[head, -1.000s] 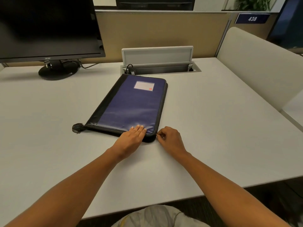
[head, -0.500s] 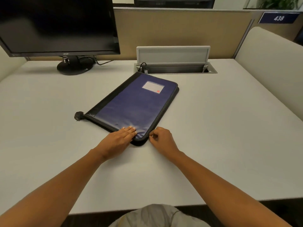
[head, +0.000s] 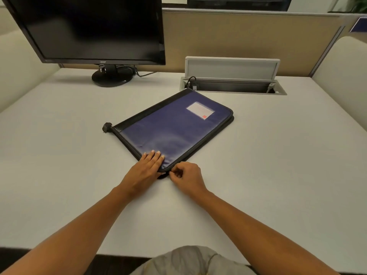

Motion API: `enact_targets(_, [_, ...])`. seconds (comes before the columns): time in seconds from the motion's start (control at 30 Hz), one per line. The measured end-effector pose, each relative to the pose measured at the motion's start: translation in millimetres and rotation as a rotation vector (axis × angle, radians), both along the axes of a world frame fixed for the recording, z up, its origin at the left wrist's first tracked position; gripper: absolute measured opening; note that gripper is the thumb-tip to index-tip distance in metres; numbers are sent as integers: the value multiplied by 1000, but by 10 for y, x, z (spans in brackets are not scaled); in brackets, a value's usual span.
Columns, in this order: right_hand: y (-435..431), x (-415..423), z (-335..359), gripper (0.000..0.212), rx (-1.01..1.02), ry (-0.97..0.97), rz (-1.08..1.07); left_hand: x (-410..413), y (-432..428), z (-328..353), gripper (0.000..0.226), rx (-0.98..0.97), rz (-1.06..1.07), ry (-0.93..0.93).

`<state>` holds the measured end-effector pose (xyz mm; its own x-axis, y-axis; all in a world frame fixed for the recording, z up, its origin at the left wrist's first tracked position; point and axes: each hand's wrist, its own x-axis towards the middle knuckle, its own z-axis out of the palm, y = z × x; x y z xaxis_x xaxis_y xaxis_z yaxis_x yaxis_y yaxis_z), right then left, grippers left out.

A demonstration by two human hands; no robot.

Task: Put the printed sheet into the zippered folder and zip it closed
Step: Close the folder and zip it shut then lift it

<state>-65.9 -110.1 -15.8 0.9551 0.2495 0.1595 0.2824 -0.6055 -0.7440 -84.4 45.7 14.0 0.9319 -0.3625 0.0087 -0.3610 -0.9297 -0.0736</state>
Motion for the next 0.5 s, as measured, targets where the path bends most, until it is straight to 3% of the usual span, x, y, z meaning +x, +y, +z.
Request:
enact_targets(0.07, [46, 2, -7, 9, -4, -12, 47, -26, 2, 69, 38, 6, -12, -59])
enact_targets(0.13, [82, -9, -15, 10, -1, -24, 81, -24, 22, 39, 69, 48, -63, -94])
enact_targets(0.2, [95, 2, -23, 10, 6, -25, 86, -9, 59, 1, 78, 82, -69, -114])
enact_targets(0.33, [100, 61, -10, 9, 6, -22, 79, 21, 124, -14, 78, 102, -84, -175])
enact_targets(0.5, [6, 184, -11, 9, -9, -15, 15, 43, 179, -23, 75, 33, -51, -94])
